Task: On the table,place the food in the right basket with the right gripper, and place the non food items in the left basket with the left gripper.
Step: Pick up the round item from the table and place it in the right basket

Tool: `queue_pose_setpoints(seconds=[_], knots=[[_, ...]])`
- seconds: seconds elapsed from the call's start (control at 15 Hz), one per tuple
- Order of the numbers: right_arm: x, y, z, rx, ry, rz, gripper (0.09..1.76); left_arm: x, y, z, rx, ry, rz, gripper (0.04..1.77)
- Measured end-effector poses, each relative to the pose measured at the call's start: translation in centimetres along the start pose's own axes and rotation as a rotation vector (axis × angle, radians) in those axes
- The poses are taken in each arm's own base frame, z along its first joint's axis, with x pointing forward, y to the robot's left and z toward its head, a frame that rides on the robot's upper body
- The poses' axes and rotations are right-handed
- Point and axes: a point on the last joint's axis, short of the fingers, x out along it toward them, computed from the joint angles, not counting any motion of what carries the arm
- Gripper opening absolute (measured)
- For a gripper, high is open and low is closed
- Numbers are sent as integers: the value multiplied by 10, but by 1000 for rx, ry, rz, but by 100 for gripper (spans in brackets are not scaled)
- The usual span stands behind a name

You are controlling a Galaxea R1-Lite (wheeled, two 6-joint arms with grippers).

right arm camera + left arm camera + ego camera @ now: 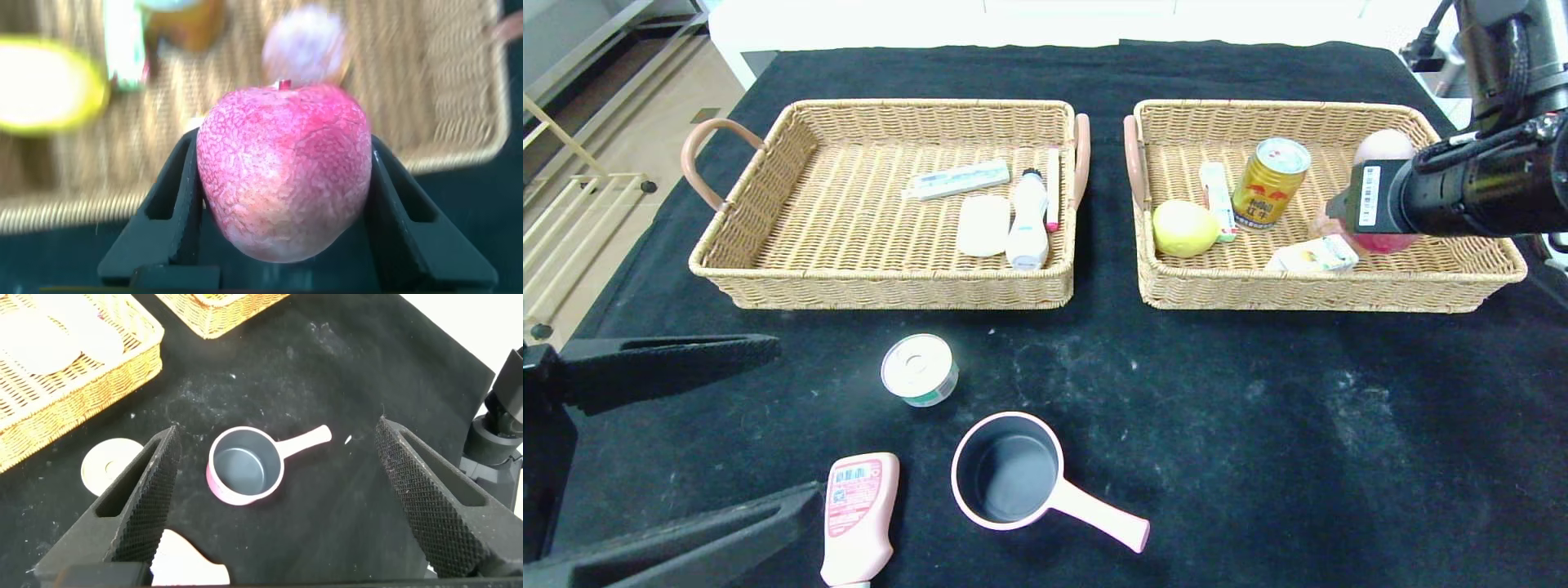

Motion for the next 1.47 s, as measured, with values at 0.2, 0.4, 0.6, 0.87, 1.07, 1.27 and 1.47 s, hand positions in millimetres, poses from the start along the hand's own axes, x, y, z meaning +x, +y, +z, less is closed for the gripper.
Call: queue_pose_setpoints(seconds=[0.2, 0.4, 0.6, 0.87, 1.07, 1.27, 1.47], knots=[[20, 0, 10, 52, -97, -18, 116, 0, 0, 0, 1, 0, 0, 172], [45, 3, 12, 86, -150, -39, 116, -1, 0, 0, 1, -2, 0, 172], [66, 2, 18, 116, -237, -61, 116, -1, 0, 0, 5, -3, 0, 172], [86, -4, 24, 142, -287, -92, 116, -1, 0, -1, 5, 1, -1, 172], [94, -7, 22, 142, -281, -109, 116, 0, 0, -1, 4, 2, -3, 172], [99, -6, 20, 140, -278, -114, 116, 0, 0, -1, 5, 3, -2, 172], [103, -5, 18, 139, -273, -144, 132, 0, 0, -1, 6, 3, -2, 172]])
